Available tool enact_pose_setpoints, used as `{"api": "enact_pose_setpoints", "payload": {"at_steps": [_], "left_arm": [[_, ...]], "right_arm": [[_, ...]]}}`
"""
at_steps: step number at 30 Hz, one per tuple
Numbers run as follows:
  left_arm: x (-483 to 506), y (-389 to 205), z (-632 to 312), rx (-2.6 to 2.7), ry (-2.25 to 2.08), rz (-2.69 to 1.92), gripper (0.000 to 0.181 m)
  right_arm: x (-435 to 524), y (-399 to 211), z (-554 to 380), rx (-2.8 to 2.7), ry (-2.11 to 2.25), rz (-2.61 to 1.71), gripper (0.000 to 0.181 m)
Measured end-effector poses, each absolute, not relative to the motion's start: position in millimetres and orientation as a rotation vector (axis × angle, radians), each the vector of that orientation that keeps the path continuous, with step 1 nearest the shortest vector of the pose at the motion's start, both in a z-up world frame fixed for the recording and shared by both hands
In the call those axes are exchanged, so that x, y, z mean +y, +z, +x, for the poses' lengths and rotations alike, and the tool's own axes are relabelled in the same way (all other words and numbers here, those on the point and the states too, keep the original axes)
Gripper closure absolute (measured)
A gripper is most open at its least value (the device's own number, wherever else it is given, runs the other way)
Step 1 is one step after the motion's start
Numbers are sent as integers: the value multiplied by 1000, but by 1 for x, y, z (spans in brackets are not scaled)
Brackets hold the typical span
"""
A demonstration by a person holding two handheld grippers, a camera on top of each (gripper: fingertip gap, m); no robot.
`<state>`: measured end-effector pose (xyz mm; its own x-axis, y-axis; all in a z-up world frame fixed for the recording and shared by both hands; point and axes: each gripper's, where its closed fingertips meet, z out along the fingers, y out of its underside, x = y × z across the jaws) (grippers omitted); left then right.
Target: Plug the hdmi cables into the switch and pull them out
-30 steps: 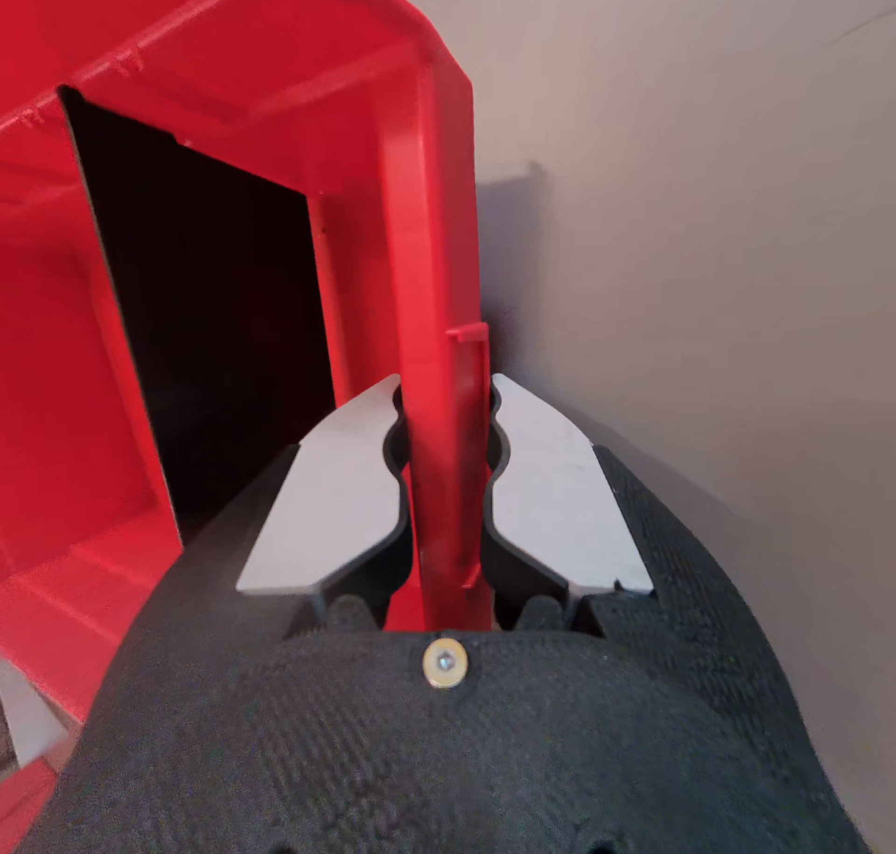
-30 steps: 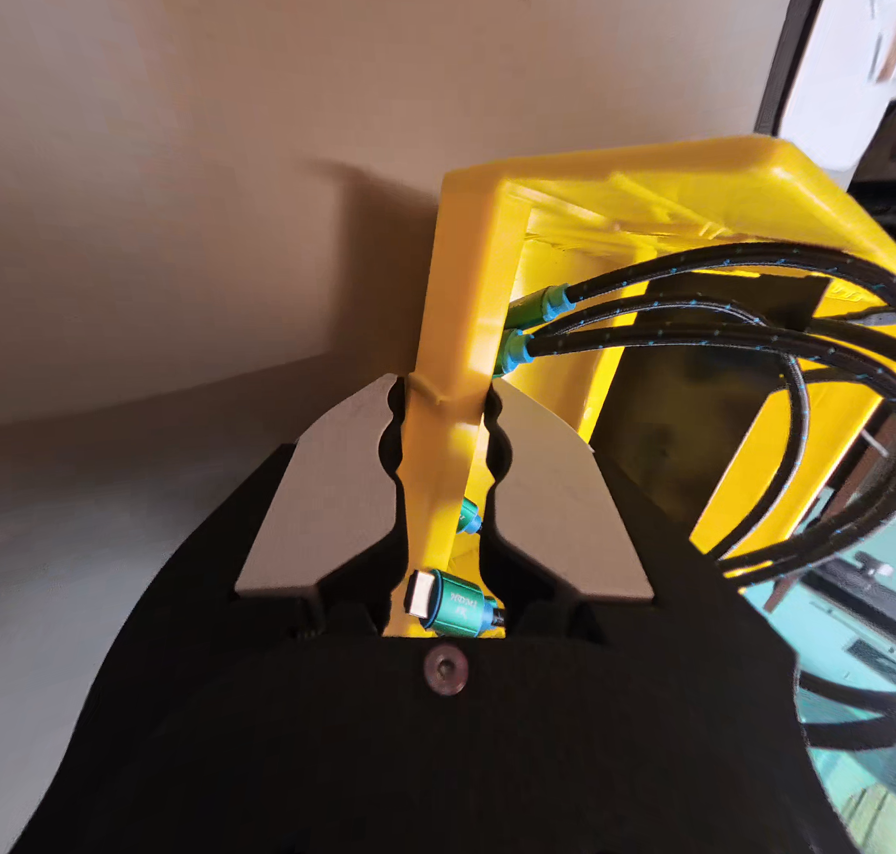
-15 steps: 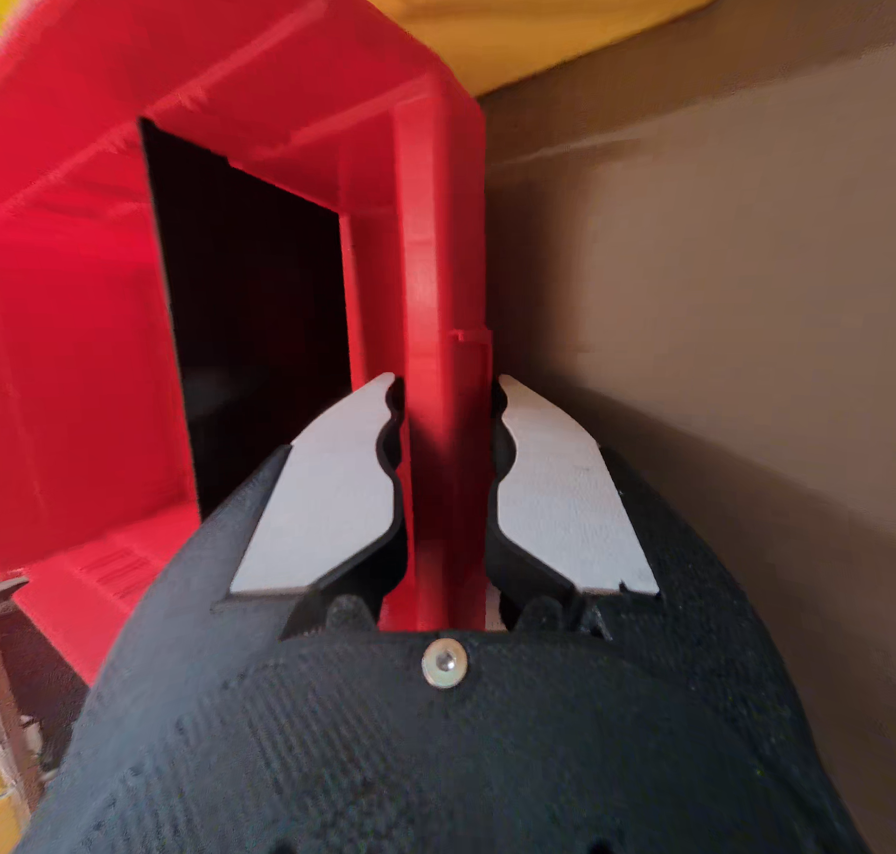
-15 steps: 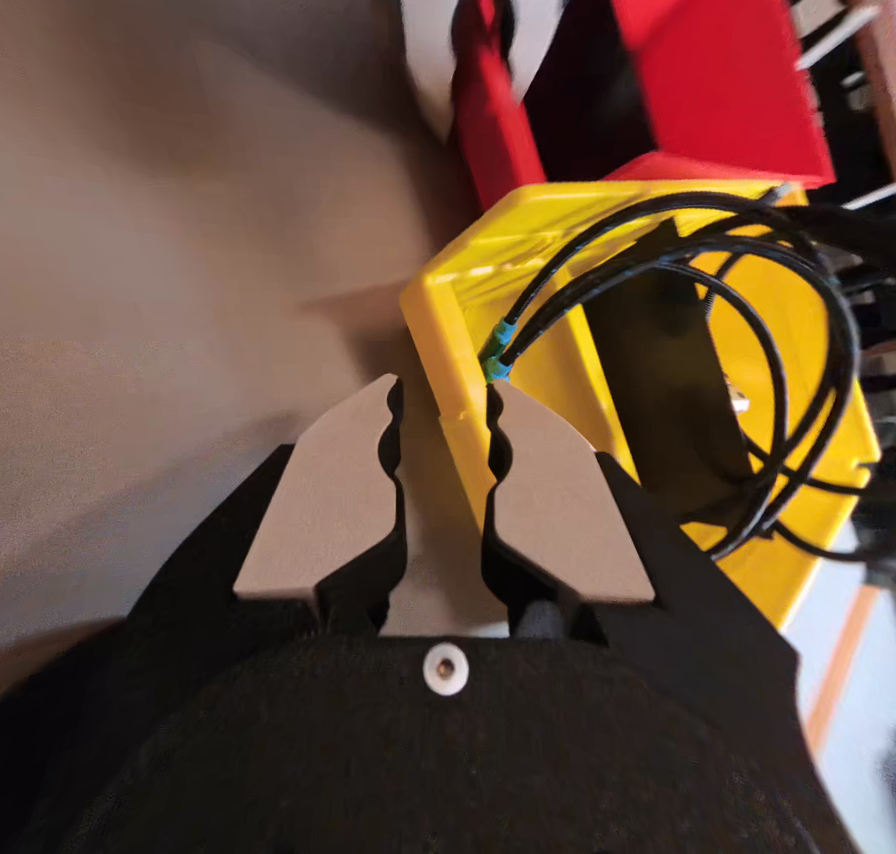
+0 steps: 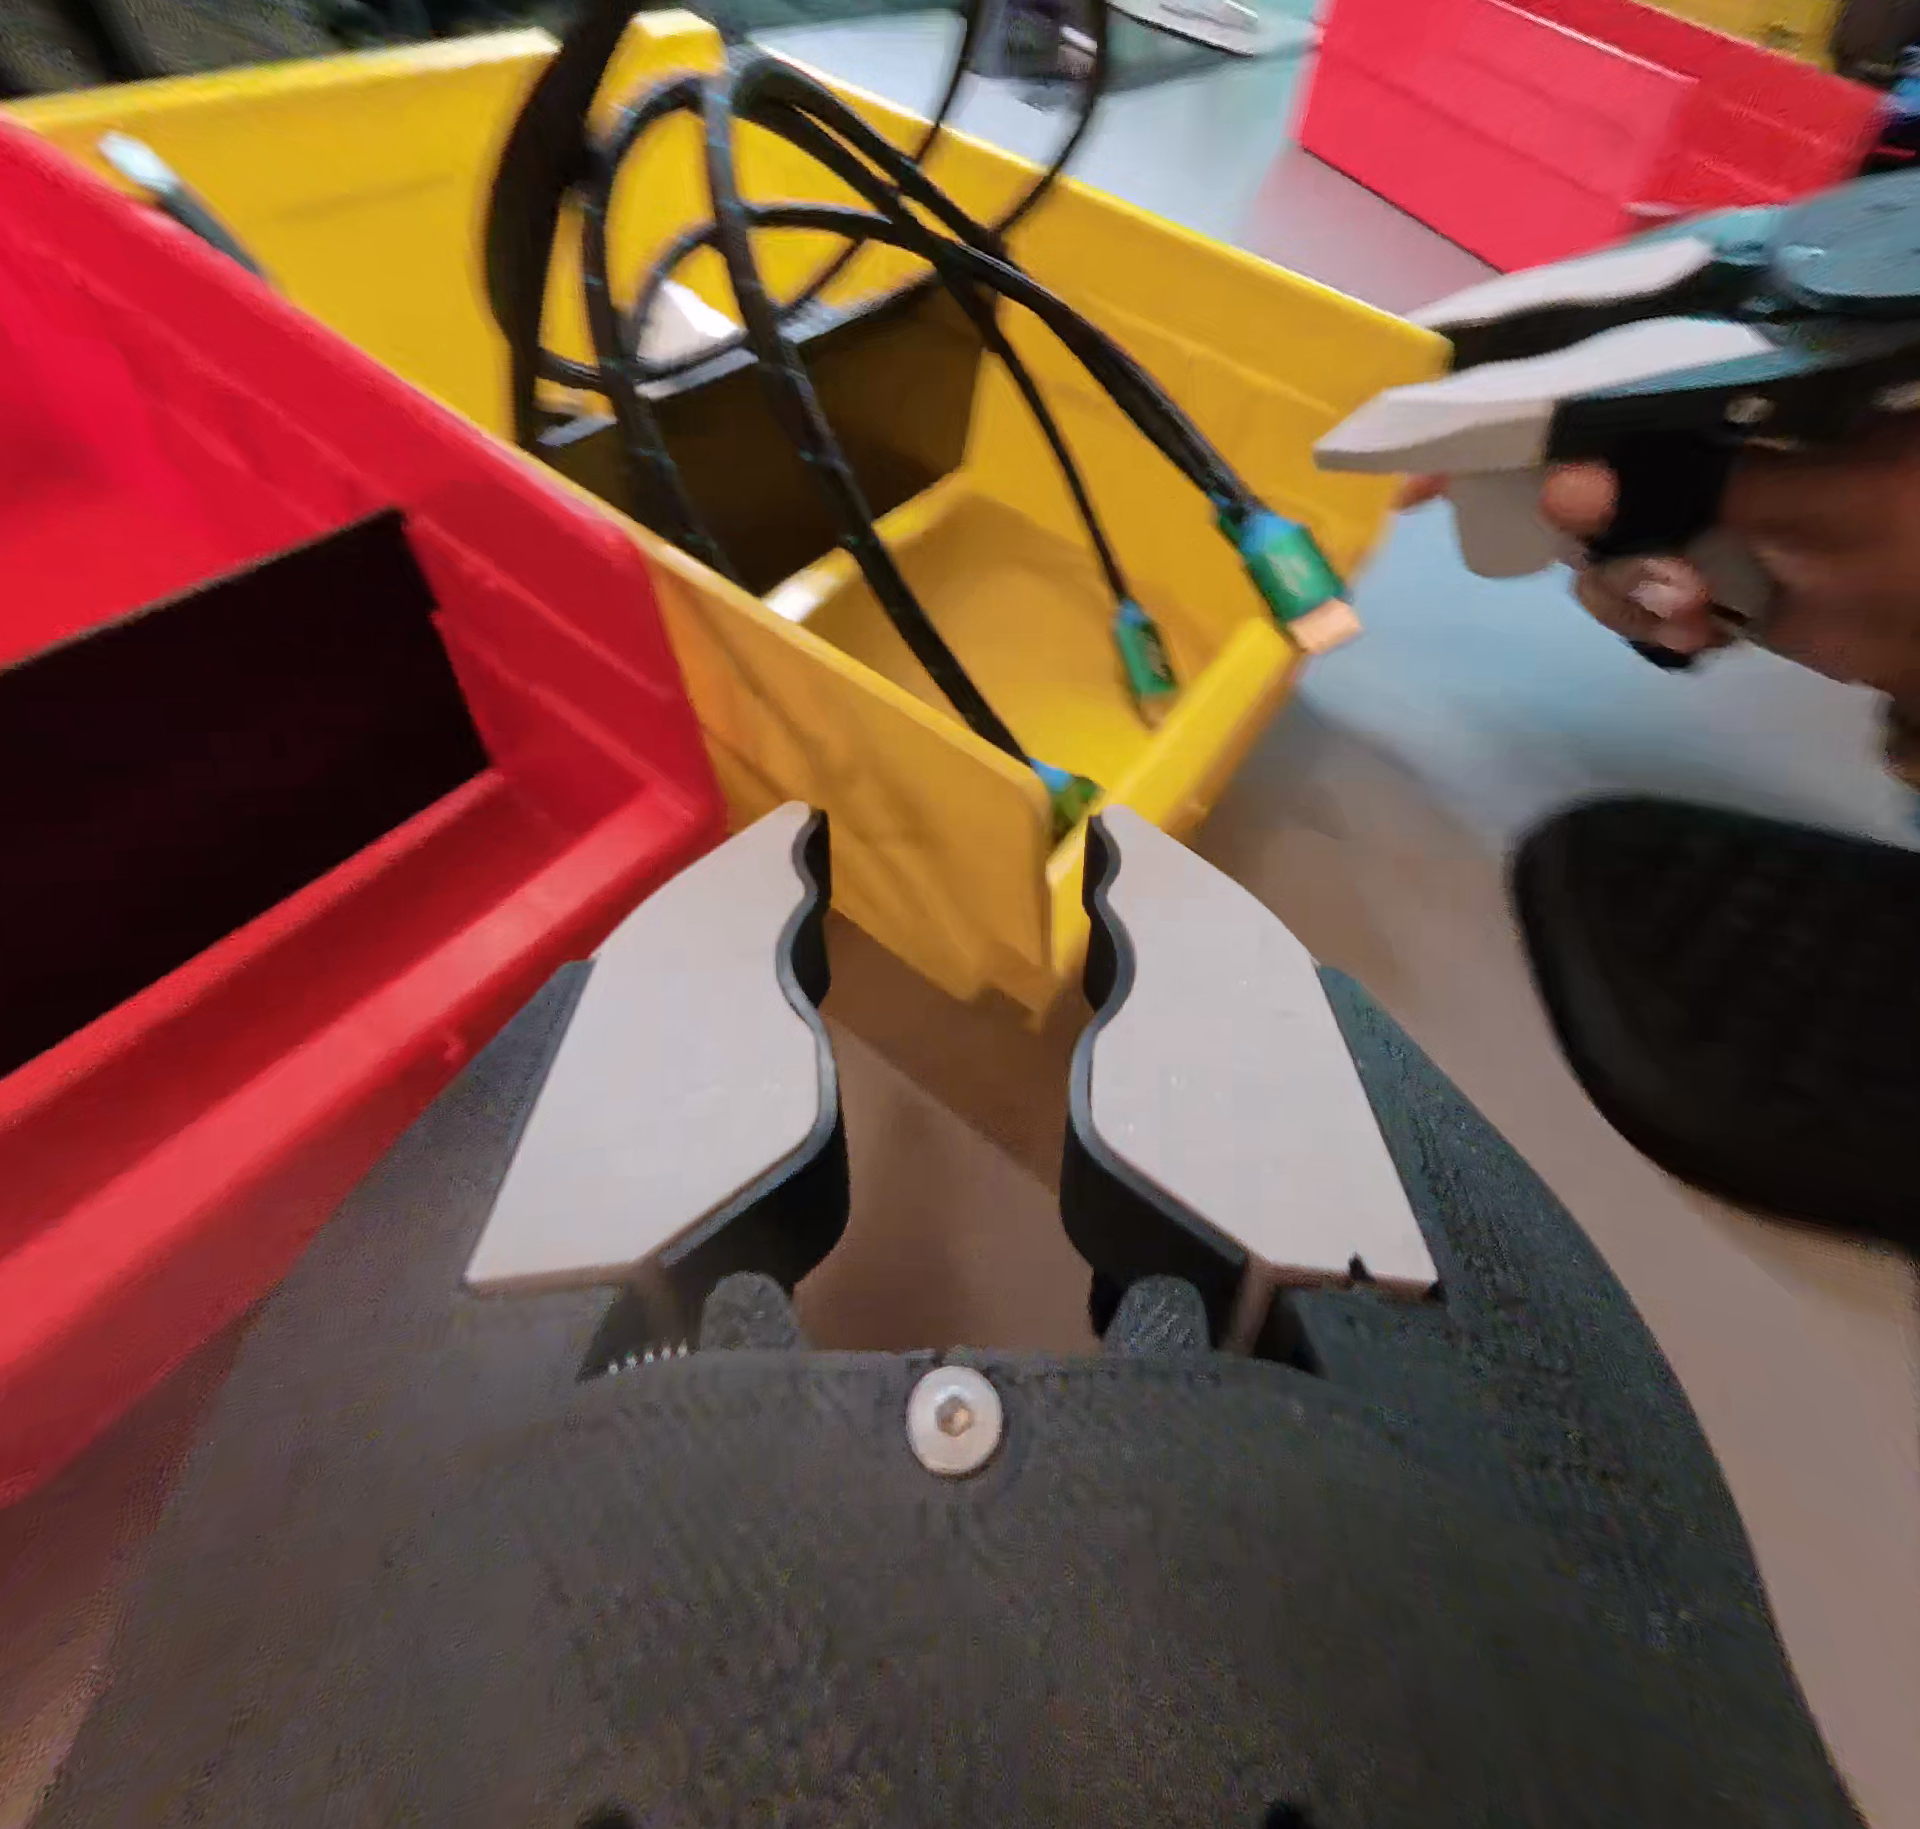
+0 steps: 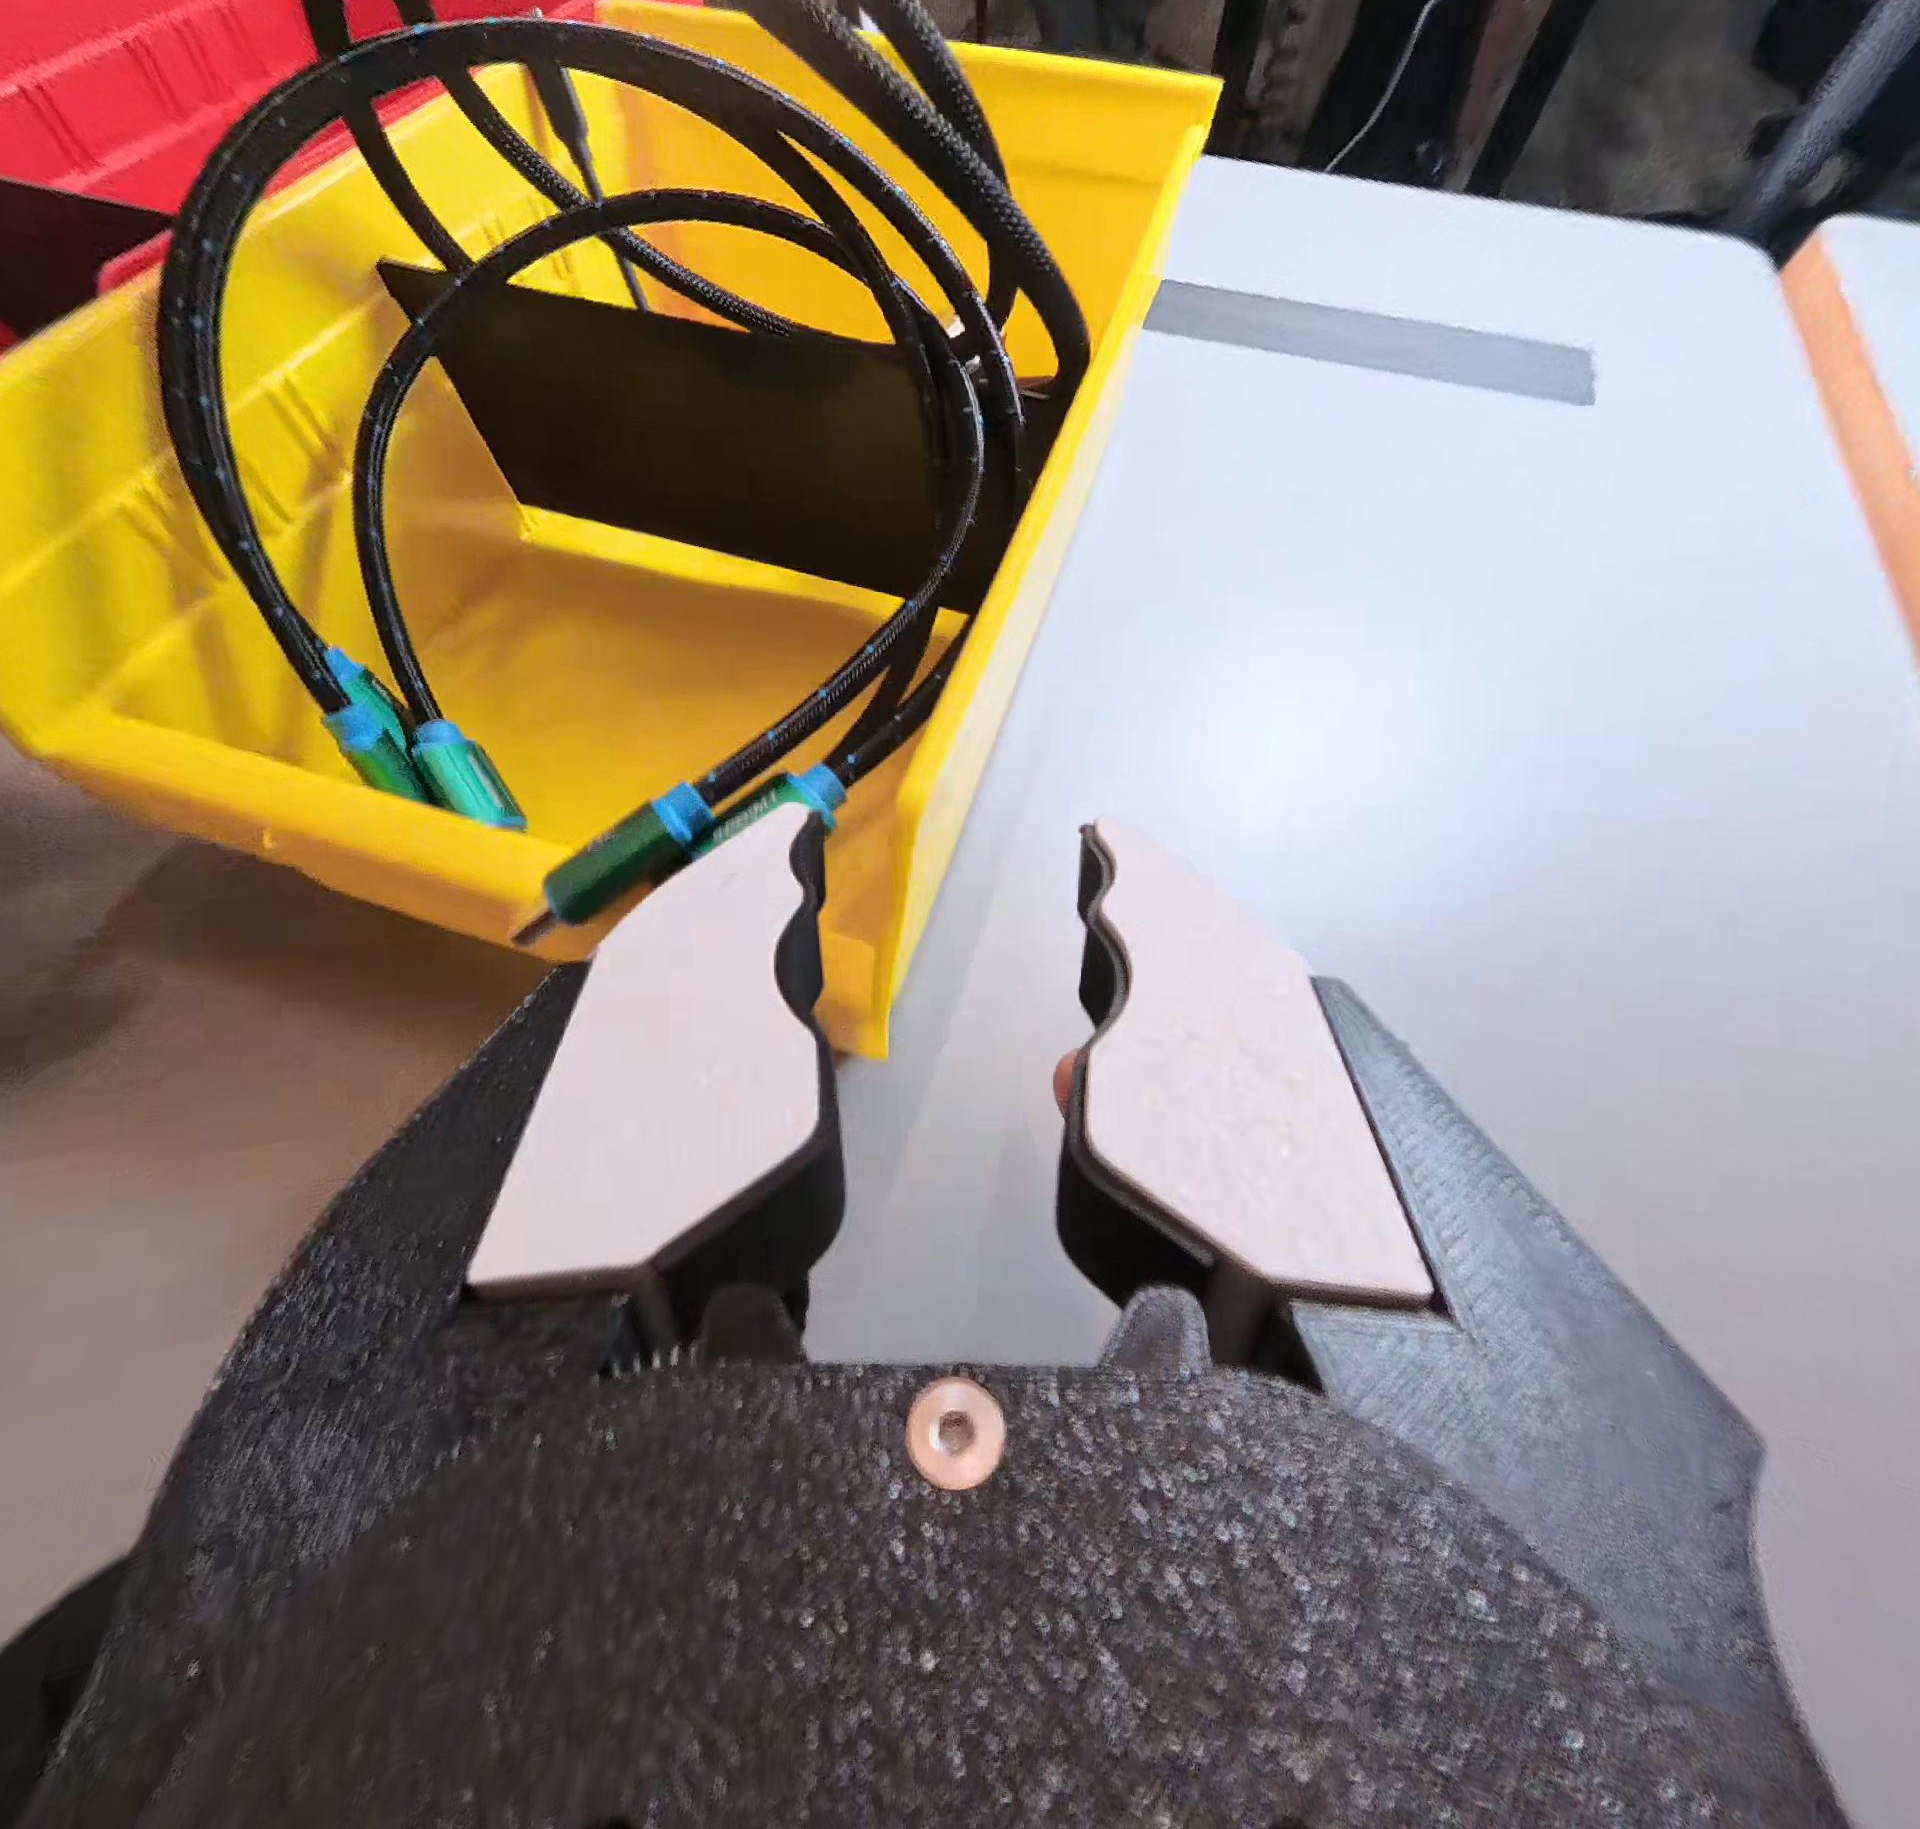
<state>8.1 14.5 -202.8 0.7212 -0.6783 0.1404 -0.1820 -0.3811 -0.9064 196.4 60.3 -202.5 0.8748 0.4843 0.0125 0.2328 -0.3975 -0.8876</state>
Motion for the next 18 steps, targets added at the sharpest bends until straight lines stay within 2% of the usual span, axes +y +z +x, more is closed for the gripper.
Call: {"api": "enact_pose_setpoints", "payload": {"at_steps": [1, 7, 18], "left_arm": [[22, -204, 7, 607, -549, -1907, 134], [35, -206, 15, 519, -423, -1843, 149], [36, -201, 11, 521, -333, -1816, 162]], "right_arm": [[66, -204, 193, -515, 306, -2004, 137], [81, -212, 185, -504, 227, -2000, 171], [54, -199, 189, -511, 124, -1939, 172]]}}
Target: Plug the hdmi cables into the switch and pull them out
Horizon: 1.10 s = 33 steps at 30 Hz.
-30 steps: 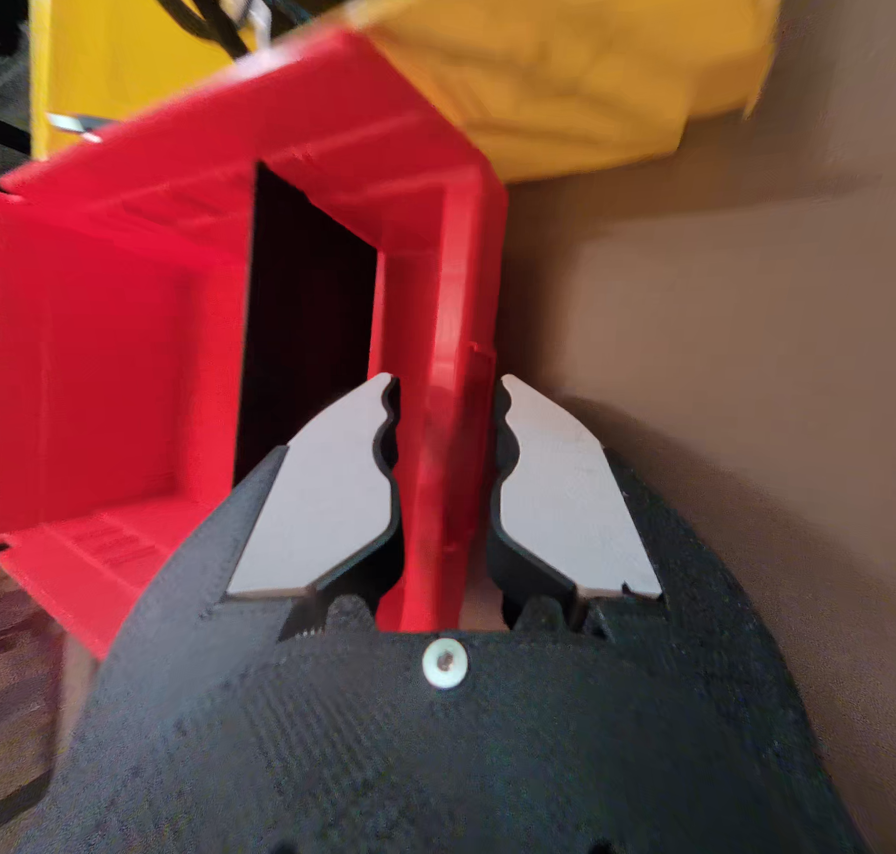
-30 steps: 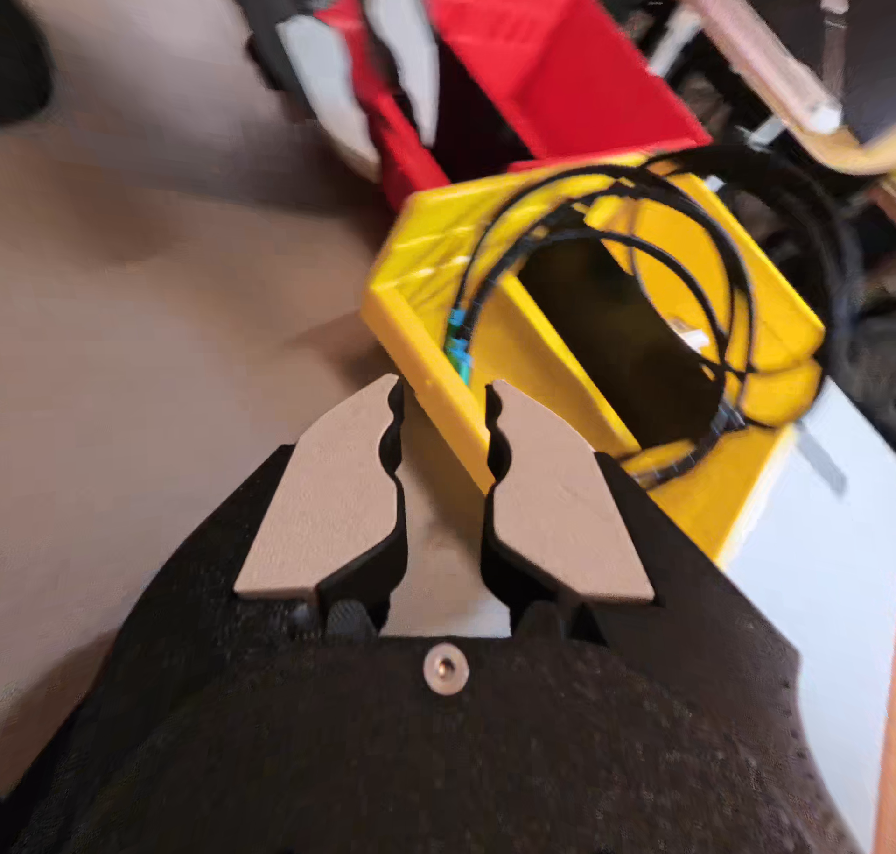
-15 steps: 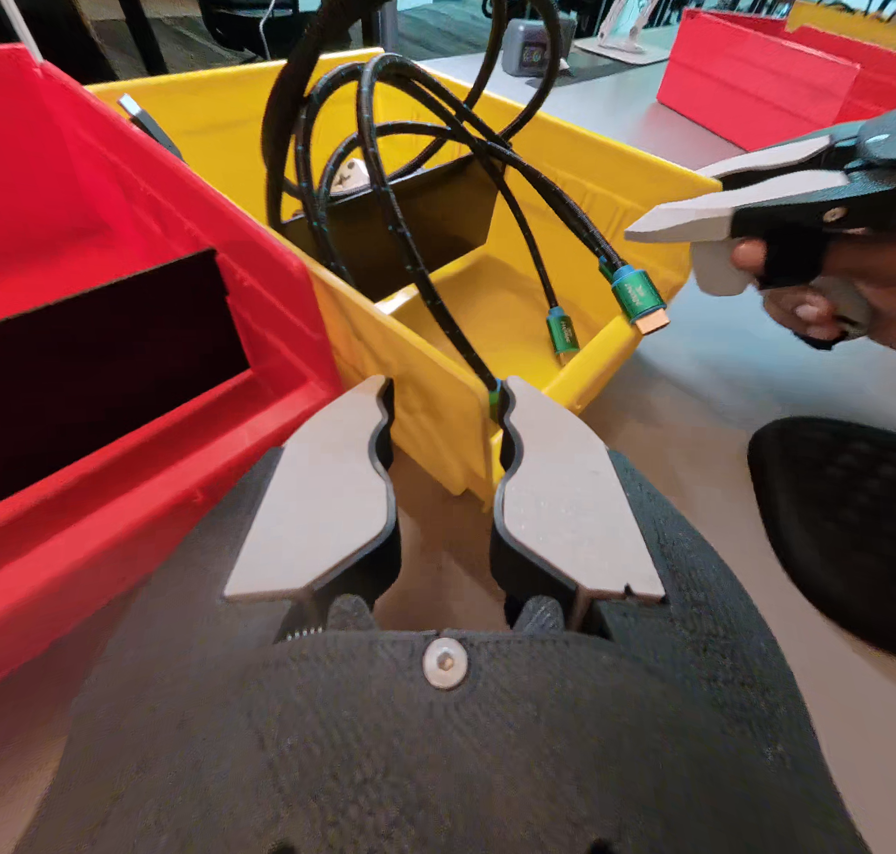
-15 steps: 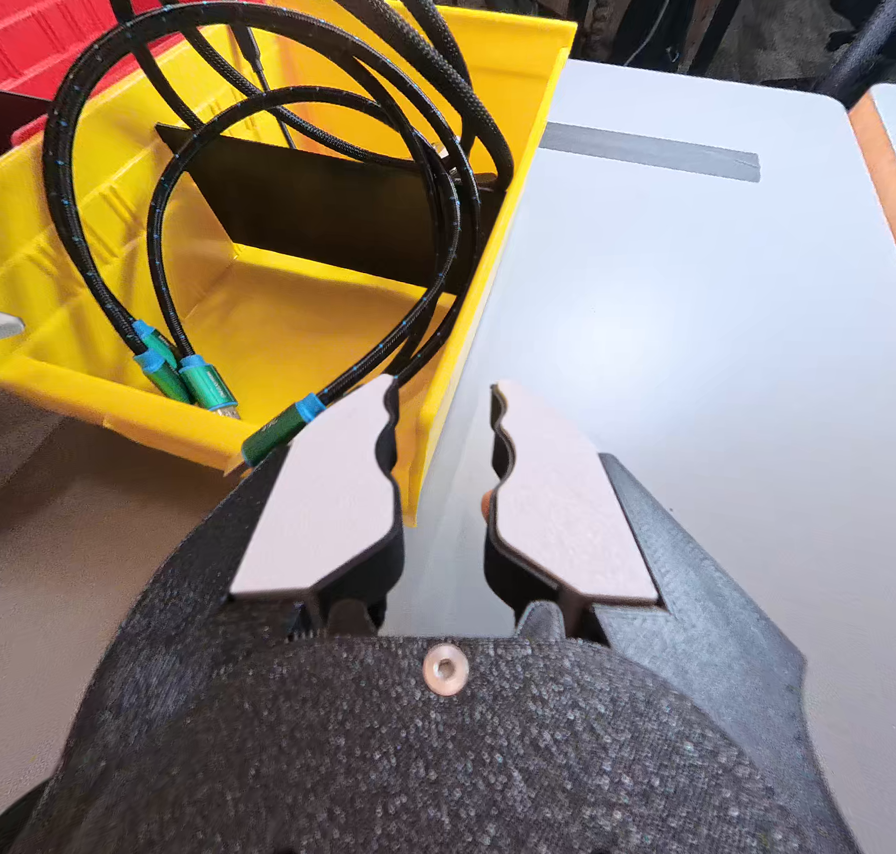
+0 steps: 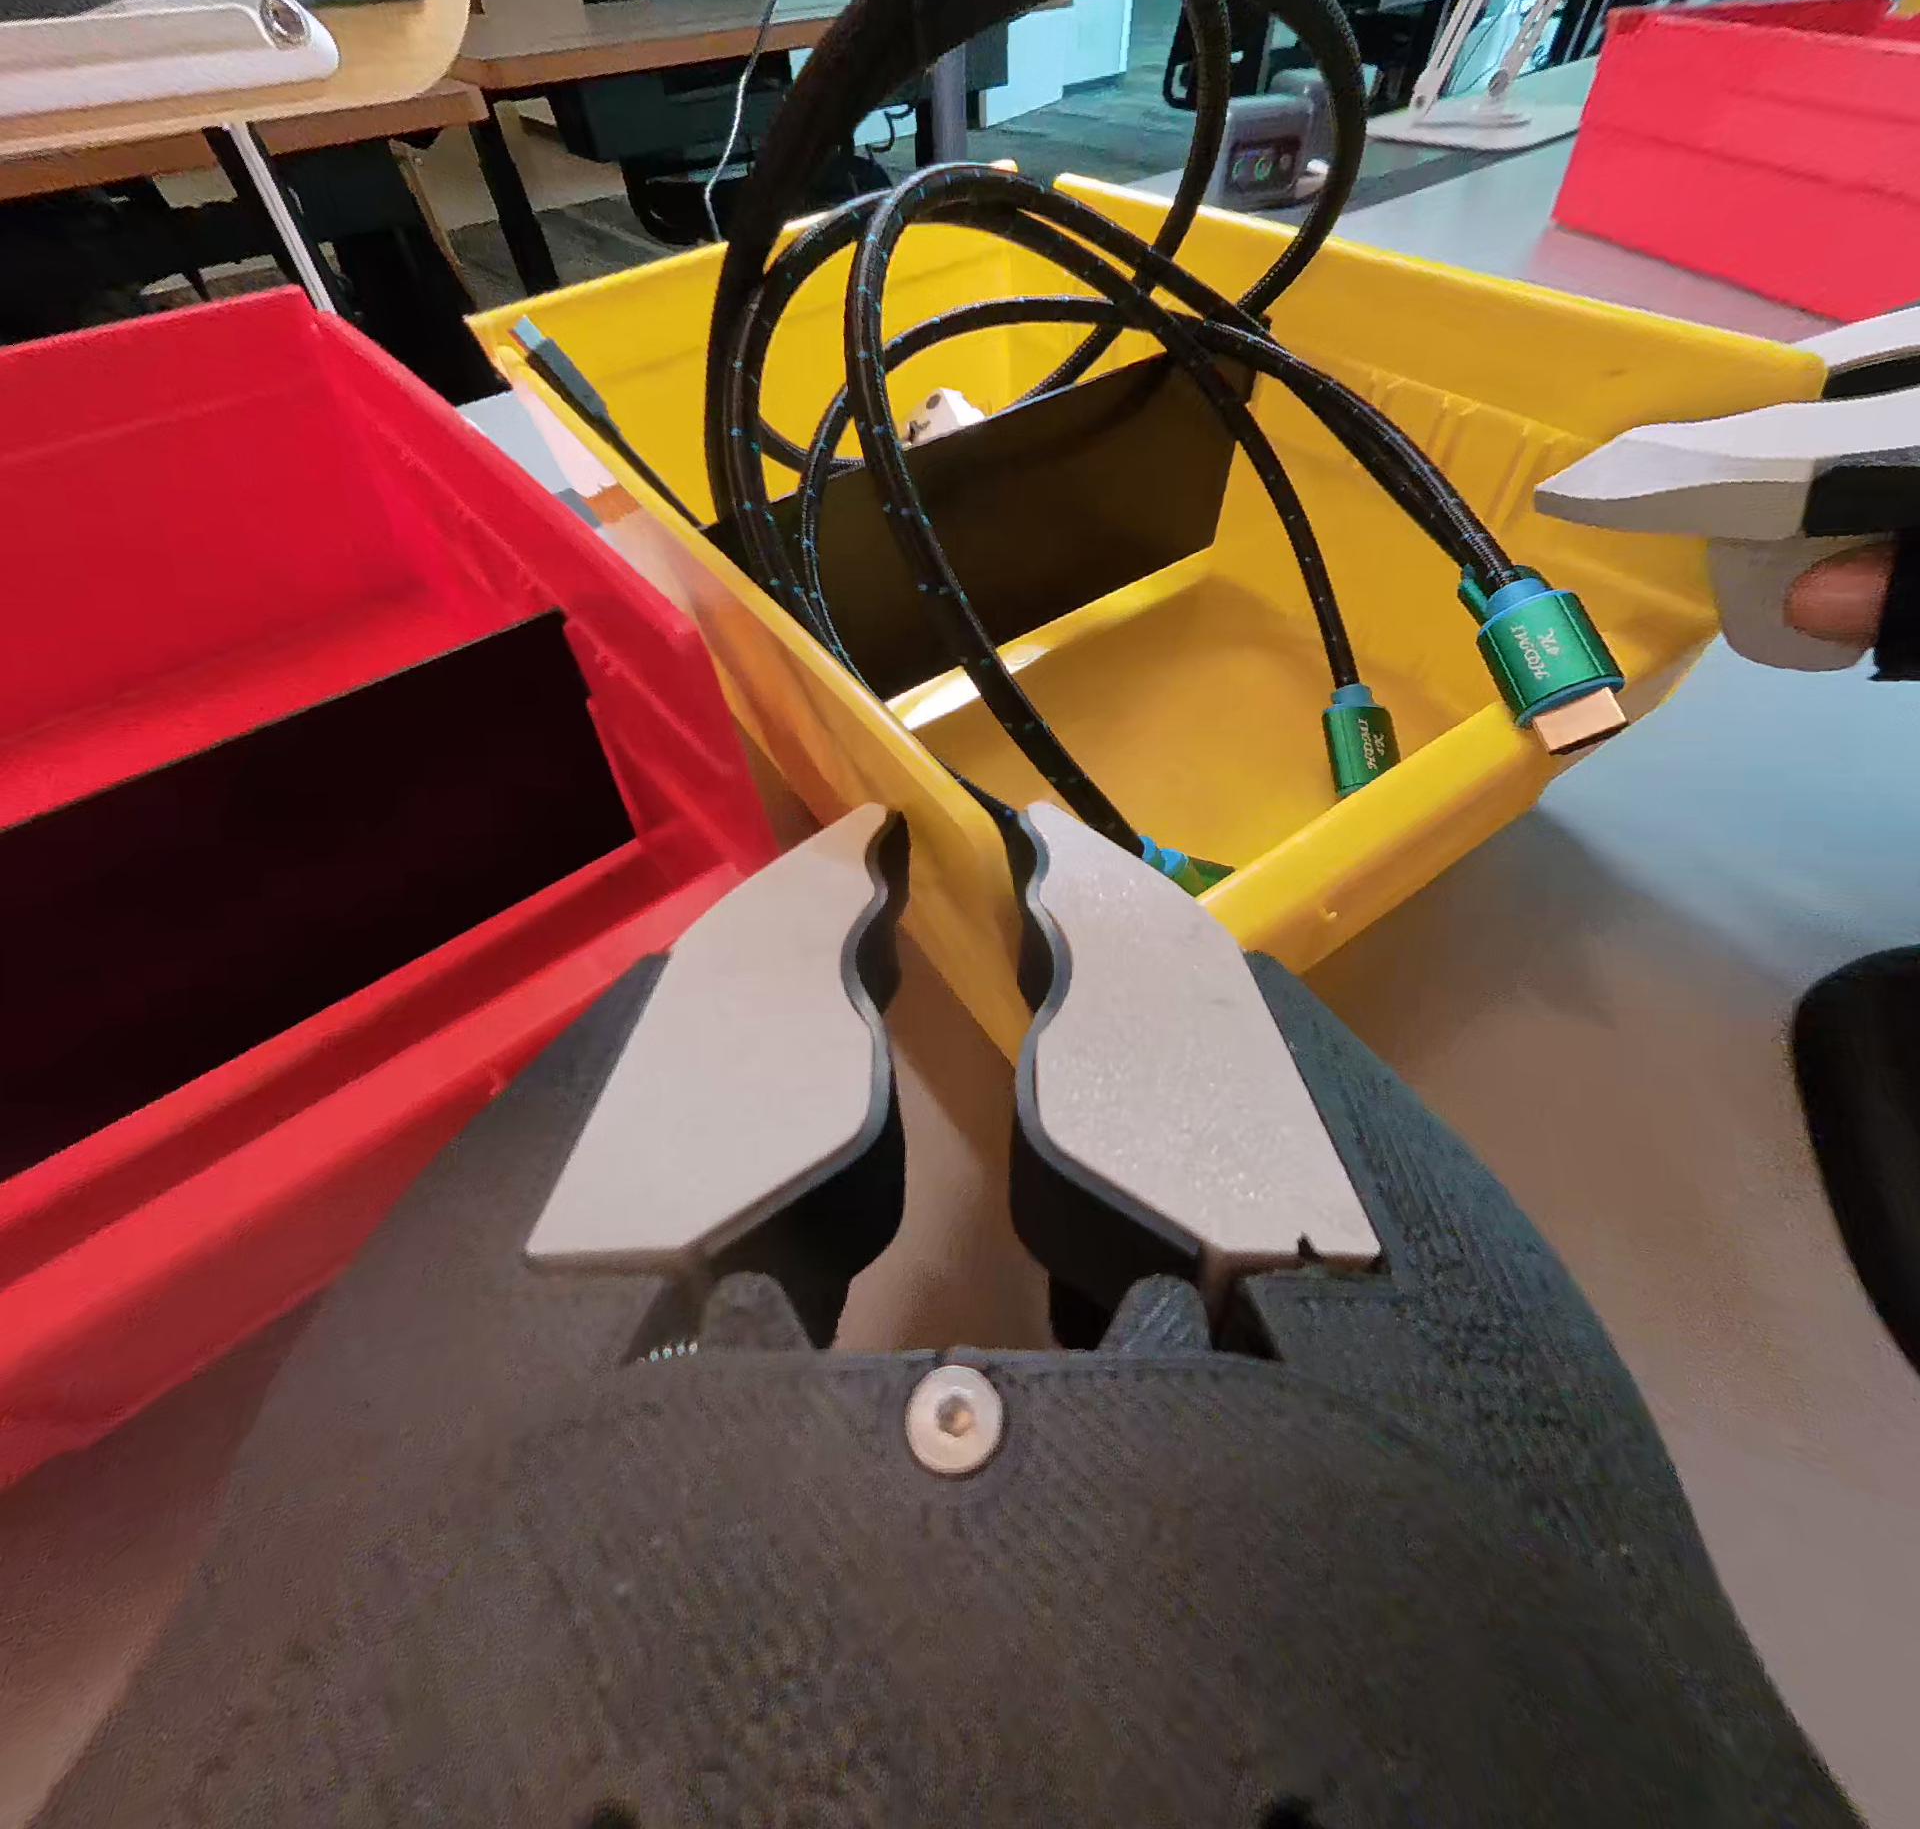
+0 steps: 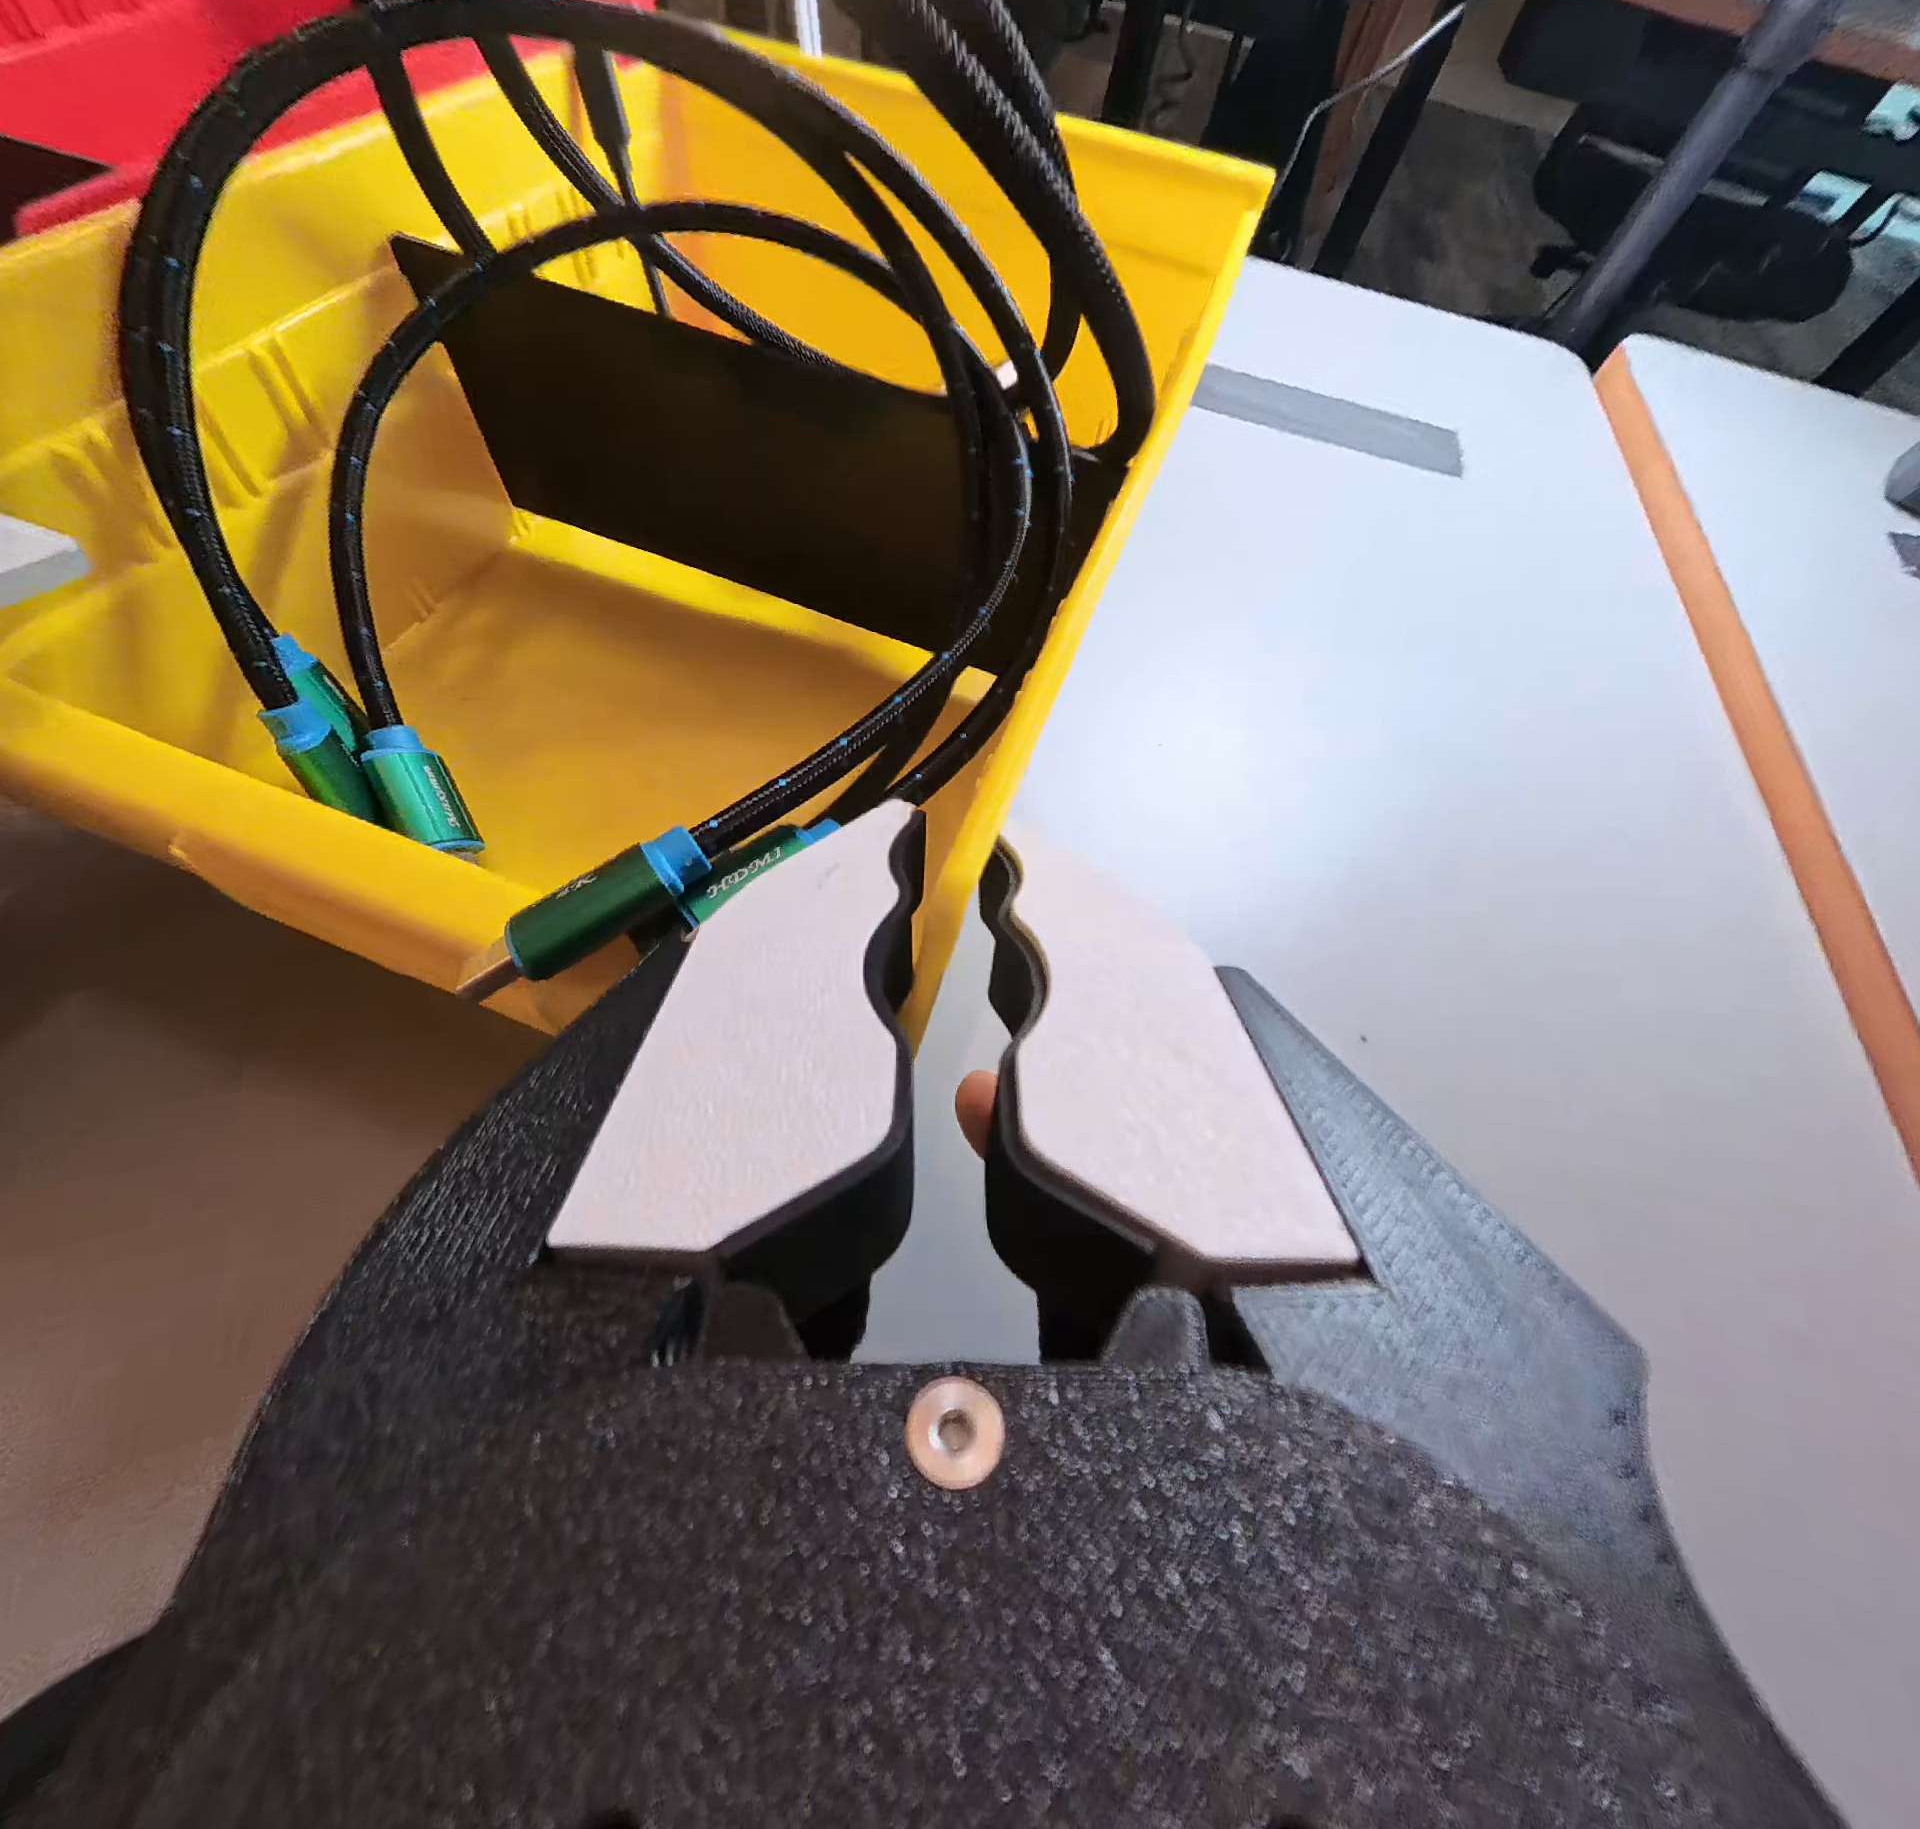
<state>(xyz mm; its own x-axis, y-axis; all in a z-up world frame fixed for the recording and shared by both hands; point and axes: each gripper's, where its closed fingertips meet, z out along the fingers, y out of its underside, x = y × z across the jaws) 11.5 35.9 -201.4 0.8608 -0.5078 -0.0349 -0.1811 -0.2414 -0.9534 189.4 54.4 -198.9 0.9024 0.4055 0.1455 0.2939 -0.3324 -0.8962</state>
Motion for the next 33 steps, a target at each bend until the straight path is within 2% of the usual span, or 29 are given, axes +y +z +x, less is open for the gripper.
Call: {"api": "enact_pose_setpoints", "payload": {"at_steps": [7, 12, 20, 27, 33], "left_arm": [[21, -163, 19, 508, -456, -1729, 166], [0, -108, 1, 499, -426, -1602, 166], [-47, -27, -131, 367, -184, -1499, 168], [-107, -28, -277, 170, 41, -1562, 170], [-122, -70, -361, 1, 68, -1604, 171]], "right_arm": [[14, -148, 199, -449, 28, -1788, 174], [-11, -97, 184, -449, 28, -1648, 174], [-29, -26, 56, -573, 253, -1421, 171], [-48, -37, -102, -740, 531, -1375, 169], [-50, -86, -198, -843, 651, -1408, 168]]}}
